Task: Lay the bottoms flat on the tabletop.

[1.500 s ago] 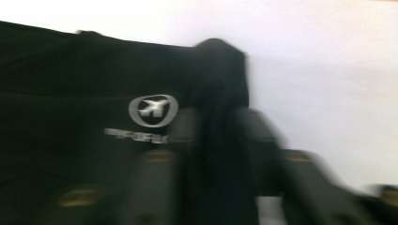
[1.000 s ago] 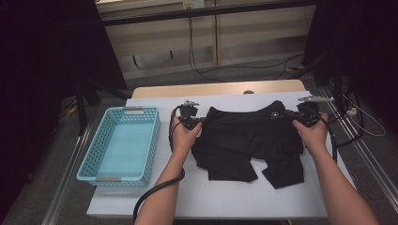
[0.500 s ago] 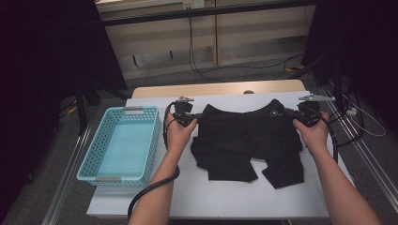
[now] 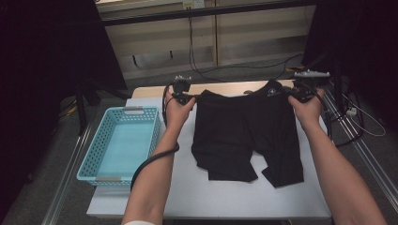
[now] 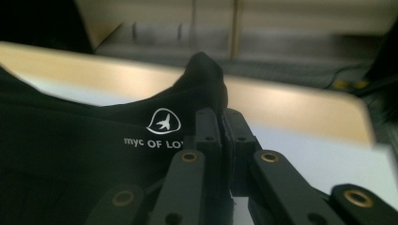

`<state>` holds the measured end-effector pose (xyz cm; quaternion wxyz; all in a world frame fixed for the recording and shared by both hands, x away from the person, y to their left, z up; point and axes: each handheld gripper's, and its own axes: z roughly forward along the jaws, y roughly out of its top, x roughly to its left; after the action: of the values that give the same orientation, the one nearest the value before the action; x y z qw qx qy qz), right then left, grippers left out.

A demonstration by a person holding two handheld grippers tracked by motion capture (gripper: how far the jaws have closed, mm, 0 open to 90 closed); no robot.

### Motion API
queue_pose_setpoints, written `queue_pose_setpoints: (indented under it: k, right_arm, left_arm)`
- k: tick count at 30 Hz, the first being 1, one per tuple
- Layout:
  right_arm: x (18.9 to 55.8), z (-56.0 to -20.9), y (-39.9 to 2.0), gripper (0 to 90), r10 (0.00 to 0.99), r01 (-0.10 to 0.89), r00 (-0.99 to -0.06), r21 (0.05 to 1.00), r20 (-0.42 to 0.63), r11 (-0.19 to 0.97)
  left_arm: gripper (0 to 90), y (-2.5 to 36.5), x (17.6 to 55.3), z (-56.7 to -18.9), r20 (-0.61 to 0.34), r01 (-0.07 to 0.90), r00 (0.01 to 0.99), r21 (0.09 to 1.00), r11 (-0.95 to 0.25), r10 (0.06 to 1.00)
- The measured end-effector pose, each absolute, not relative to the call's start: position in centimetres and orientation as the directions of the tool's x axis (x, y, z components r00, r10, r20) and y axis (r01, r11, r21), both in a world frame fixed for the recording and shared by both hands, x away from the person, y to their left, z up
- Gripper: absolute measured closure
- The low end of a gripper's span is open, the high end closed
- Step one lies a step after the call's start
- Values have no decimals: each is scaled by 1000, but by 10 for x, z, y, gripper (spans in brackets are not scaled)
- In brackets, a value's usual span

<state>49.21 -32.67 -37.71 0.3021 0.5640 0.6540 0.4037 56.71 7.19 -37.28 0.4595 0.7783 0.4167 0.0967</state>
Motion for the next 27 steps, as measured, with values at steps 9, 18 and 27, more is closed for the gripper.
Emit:
queue_pose_setpoints:
  k: [9, 18, 27]
  right_arm:
    - [487, -408, -320, 414, 988, 589, -146, 807, 52, 44]
    - [423, -416, -319, 318, 974, 591, -221, 800, 44, 98]
    - [375, -426, -313, 281, 963, 601, -271, 783, 9, 162]
  left_arm:
    - [272, 69, 560, -413, -176, 562, 613, 782, -269, 770]
    - [206, 73, 515, -420, -200, 573, 642, 767, -290, 740]
    - [173, 77, 477, -425, -202, 569, 670, 758, -319, 714]
